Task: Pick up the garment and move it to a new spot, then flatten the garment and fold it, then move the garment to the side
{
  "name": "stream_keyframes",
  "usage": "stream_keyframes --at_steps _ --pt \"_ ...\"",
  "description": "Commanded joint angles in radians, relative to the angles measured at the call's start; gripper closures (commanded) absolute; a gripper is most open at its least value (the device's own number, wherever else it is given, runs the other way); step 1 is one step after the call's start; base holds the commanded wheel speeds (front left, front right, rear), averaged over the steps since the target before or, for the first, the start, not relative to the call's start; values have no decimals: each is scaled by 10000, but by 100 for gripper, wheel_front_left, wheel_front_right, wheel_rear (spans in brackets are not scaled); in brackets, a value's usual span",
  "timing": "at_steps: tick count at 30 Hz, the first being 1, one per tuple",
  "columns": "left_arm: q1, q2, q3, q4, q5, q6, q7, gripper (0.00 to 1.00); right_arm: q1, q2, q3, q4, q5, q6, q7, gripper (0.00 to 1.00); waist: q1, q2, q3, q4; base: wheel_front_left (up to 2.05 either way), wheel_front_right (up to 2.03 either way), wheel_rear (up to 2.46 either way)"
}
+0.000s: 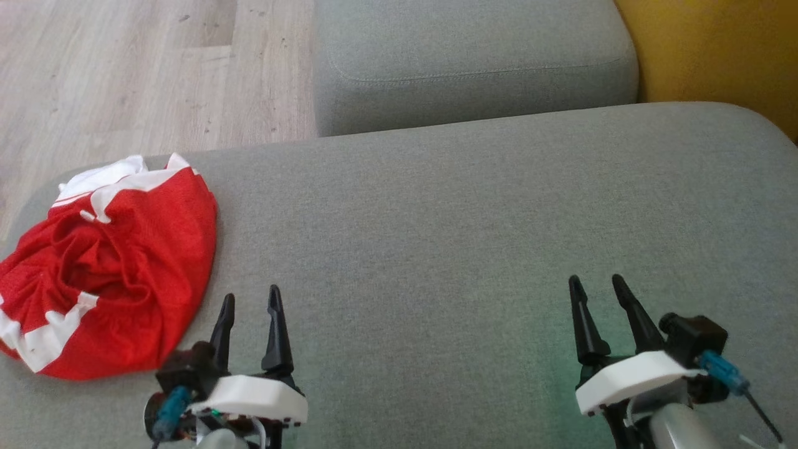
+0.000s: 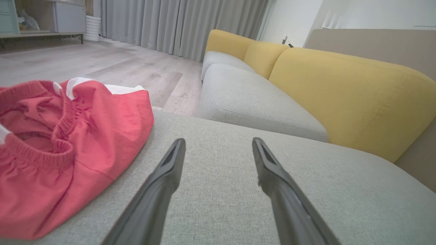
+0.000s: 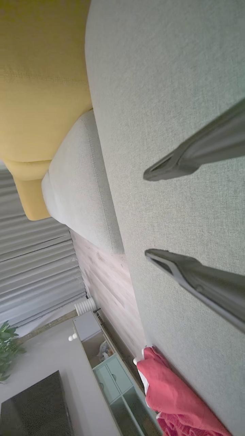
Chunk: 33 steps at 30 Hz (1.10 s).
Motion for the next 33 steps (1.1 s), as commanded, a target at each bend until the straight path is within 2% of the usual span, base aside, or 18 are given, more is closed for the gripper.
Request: stream_keyframes --at_steps 1,22,33 --pt "-613 56 161 -266 287 64 -151 0 -533 -75 248 -296 -312 65 -166 0 0 0 -2 7 0 0 0" --pt "-727 66 -93 -141 2740 569 -768 0 -645 -91 -16 -82 -3033 79 -785 0 0 0 -78 41 0 0 0" --pt "-818 66 91 371 2784 417 -776 0 -592 -91 -147 -55 -3046 79 -793 0 0 0 -146 49 0 0 0"
